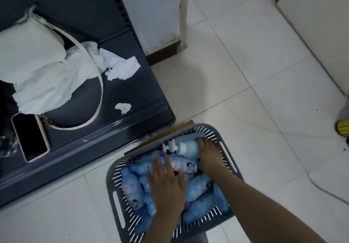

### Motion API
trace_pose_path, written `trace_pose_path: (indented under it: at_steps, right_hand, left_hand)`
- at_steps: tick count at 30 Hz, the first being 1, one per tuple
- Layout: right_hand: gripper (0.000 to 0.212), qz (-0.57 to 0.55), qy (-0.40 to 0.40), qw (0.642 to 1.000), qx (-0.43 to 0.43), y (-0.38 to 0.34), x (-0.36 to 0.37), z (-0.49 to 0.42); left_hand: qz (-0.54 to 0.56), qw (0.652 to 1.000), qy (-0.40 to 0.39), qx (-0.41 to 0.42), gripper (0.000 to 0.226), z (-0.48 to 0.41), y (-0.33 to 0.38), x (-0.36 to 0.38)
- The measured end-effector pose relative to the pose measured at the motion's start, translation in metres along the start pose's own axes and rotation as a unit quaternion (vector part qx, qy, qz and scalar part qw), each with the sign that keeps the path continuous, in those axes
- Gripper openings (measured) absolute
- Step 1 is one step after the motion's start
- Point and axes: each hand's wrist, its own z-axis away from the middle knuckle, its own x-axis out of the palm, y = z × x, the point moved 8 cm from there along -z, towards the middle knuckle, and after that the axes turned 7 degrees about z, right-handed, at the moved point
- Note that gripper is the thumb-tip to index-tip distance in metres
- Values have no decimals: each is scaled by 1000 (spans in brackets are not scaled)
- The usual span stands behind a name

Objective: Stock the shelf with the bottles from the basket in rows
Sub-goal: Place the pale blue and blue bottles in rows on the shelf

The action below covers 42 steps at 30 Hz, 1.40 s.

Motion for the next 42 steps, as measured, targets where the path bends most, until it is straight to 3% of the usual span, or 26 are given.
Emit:
trace_pose_path:
  at_steps: [3,5,8,10,12,14,15,17,20,24,27,29,31,34,35,37,38,39,40,42]
  right_hand:
    - [65,-53,-17,998,-4,3,0,-4]
    - [62,-125,2,992,8,8,-7,2]
    - [62,-279,52,958,43,12,-24,30]
    - [65,-356,87,929,59,12,-39,50]
    - [65,-386,103,914,77,13,-50,65]
    - [62,-395,107,908,89,16,-54,72]
    - [62,-395,108,908,92,19,-54,73]
    - [65,-392,108,909,95,25,-49,73]
    - [55,-396,97,909,87,29,-41,70]
    - [59,-432,80,893,95,31,-33,69]
    - [59,-456,74,881,101,36,-29,69]
    - [62,-450,76,884,106,38,-27,74]
    - [70,-438,79,889,107,38,-25,80]
    - [77,-438,89,887,113,39,-25,90]
    - [76,-441,88,885,116,39,-26,92]
    - [67,-448,86,882,119,38,-27,97]
    - [62,-449,87,881,120,38,-27,98]
    - [60,-447,88,882,120,37,-28,99]
    - [63,-443,88,884,122,39,-28,99]
    - [74,-427,90,891,122,39,-28,99]
  left_hand:
    - [37,998,-29,-31,61,-3,-4,16]
    - [78,996,-5,-35,64,-5,1,14]
    - [248,961,19,-124,57,-13,8,4]
    - [426,863,14,-273,50,-21,9,8]
    - [601,696,-3,-393,41,-29,20,24]
    - [722,536,-22,-437,38,-35,43,39]
    - [745,497,-21,-445,40,-41,50,45]
    - [759,476,-33,-442,42,-55,59,51]
    - [761,481,-73,-428,28,-71,70,59]
    - [751,495,-74,-430,26,-84,73,72]
    - [776,439,-70,-447,22,-104,73,96]
    - [774,432,-76,-456,20,-103,70,105]
    - [783,399,-64,-474,10,-95,65,109]
    - [782,398,-51,-477,11,-90,65,115]
    - [788,383,-41,-480,14,-88,66,117]
    - [797,374,-4,-474,32,-80,64,118]
    - [820,350,0,-453,40,-80,66,119]
    - [830,362,7,-423,45,-82,63,117]
    - [837,343,19,-425,43,-80,62,115]
    - [827,340,23,-448,29,-83,59,118]
